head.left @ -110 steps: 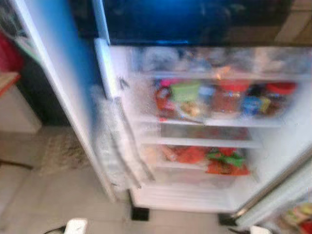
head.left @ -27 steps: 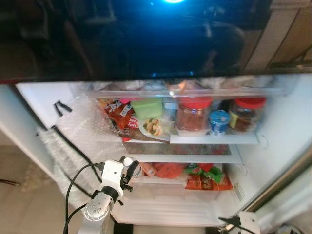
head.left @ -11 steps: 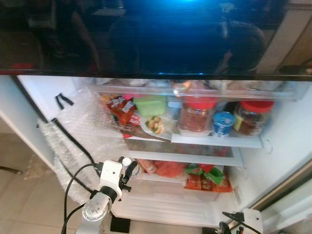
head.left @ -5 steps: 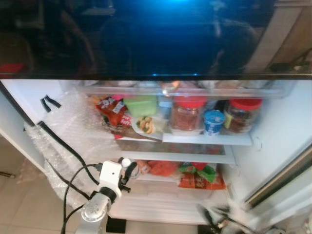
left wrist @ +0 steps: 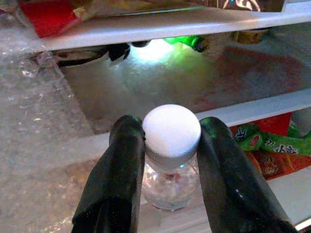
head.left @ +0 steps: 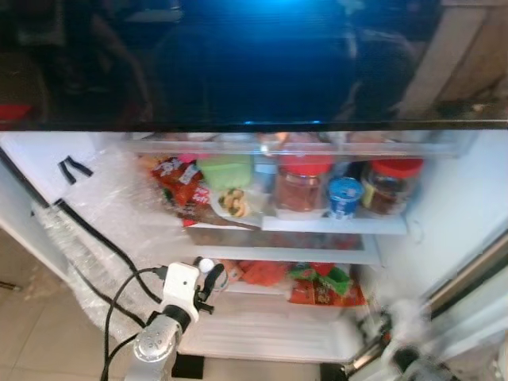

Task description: Restocking fridge

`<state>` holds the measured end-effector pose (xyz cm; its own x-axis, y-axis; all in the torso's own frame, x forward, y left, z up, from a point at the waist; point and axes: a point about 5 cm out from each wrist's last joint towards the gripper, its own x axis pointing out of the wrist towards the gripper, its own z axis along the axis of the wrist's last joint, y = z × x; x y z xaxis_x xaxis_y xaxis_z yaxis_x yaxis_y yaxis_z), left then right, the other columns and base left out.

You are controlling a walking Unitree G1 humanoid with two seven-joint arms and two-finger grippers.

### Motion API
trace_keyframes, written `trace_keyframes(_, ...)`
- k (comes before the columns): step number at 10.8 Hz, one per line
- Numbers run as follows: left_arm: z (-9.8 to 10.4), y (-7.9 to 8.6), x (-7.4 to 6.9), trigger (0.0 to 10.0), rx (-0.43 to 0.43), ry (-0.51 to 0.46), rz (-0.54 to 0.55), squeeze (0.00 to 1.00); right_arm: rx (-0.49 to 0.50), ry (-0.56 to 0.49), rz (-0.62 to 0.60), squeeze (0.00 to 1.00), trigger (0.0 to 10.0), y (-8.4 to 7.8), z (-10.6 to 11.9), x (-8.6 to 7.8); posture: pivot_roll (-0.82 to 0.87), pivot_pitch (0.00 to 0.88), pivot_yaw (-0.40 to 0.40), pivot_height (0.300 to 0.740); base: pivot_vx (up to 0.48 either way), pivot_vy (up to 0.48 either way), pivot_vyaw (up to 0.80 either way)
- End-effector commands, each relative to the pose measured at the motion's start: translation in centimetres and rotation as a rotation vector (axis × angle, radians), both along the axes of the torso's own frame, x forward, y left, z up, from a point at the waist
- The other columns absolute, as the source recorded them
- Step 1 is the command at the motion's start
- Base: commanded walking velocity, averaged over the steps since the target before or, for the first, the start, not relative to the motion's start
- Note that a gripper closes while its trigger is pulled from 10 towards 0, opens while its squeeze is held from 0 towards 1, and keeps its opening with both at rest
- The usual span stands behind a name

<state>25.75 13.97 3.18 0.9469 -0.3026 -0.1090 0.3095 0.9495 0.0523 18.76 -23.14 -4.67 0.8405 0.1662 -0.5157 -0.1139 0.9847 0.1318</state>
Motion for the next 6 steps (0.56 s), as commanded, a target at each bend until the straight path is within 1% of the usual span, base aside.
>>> trace_keyframes(1,0.1,0.1,0.1,10.0,0.001,0.000,0.001,0.00,-0.024,0.050,-0.015,0.00,10.0,-0.1,-0.7,-0.8,-0.06,0.022,0.014,0.740,0.000,0.000,0.00)
trace_keyframes(2,0.0,0.2,0.0,10.0,0.003,0.002,0.003,0.00,-0.059,0.211,-0.037,0.00,10.0,0.3,-2.8,-3.9,-0.05,0.023,0.015,0.740,0.000,0.000,0.00)
trace_keyframes(3,0.0,0.3,-0.1,10.0,0.005,0.005,0.002,0.00,-0.083,0.289,0.004,0.00,10.0,0.7,-3.7,-5.7,-0.06,0.024,0.017,0.740,0.000,0.000,0.00)
trace_keyframes(4,-0.1,0.3,-0.1,10.0,0.004,0.006,0.001,0.00,-0.120,0.402,0.026,0.00,10.0,0.6,-4.6,-7.4,-0.06,0.024,0.019,0.740,0.000,0.000,0.00)
trace_keyframes(5,-0.1,0.2,0.0,10.0,0.002,0.009,0.001,0.00,-0.138,0.506,0.031,0.00,10.0,0.4,-5.4,-9.4,-0.07,0.024,0.020,0.740,0.000,0.000,0.00)
trace_keyframes(6,-0.1,0.2,0.0,10.0,0.001,0.010,0.000,0.00,-0.193,0.596,0.036,0.00,10.0,-0.1,-5.9,-10.8,-0.07,0.022,0.020,0.740,0.000,0.000,0.00)
